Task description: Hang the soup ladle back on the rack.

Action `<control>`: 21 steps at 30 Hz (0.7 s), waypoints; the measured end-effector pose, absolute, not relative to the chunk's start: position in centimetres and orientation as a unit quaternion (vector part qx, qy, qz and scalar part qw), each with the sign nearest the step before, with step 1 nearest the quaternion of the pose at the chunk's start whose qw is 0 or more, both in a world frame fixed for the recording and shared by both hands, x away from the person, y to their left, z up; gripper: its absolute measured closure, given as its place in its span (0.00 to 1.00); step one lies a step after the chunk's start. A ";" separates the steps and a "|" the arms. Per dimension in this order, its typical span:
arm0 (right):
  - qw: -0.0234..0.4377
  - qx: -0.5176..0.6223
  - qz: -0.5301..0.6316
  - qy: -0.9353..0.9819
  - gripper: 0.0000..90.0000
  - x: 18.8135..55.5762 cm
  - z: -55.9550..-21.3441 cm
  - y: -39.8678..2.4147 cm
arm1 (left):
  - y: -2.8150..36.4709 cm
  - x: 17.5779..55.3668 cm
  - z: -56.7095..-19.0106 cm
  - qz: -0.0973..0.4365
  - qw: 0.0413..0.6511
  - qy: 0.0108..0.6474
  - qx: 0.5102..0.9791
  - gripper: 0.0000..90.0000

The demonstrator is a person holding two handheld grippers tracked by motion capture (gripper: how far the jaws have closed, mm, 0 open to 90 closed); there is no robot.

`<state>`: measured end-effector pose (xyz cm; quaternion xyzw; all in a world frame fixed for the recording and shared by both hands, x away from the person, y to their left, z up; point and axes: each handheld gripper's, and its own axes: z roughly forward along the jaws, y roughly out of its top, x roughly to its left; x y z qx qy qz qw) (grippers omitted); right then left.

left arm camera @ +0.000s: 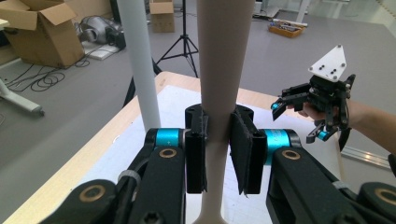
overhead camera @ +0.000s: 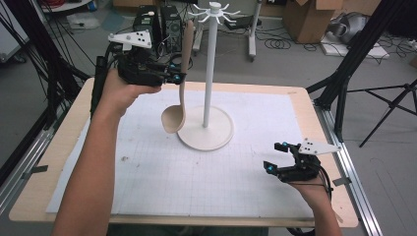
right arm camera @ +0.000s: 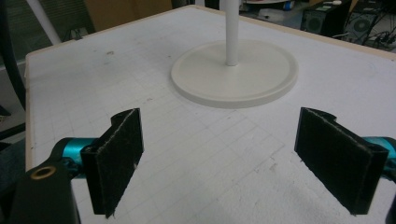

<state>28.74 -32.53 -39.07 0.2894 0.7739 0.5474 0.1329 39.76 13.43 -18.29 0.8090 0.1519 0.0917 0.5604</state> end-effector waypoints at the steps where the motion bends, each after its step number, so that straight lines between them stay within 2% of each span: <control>1: 0.131 0.289 0.547 0.774 0.16 28.7 -39.1 -32.5 | 13.4 39.8 -18.3 0.088 0.561 0.152 0.809 0.85; 21: 0.128 0.289 0.545 0.776 0.16 28.8 -39.1 -32.4 | 12.4 40.8 -17.6 0.098 0.547 0.171 0.814 0.85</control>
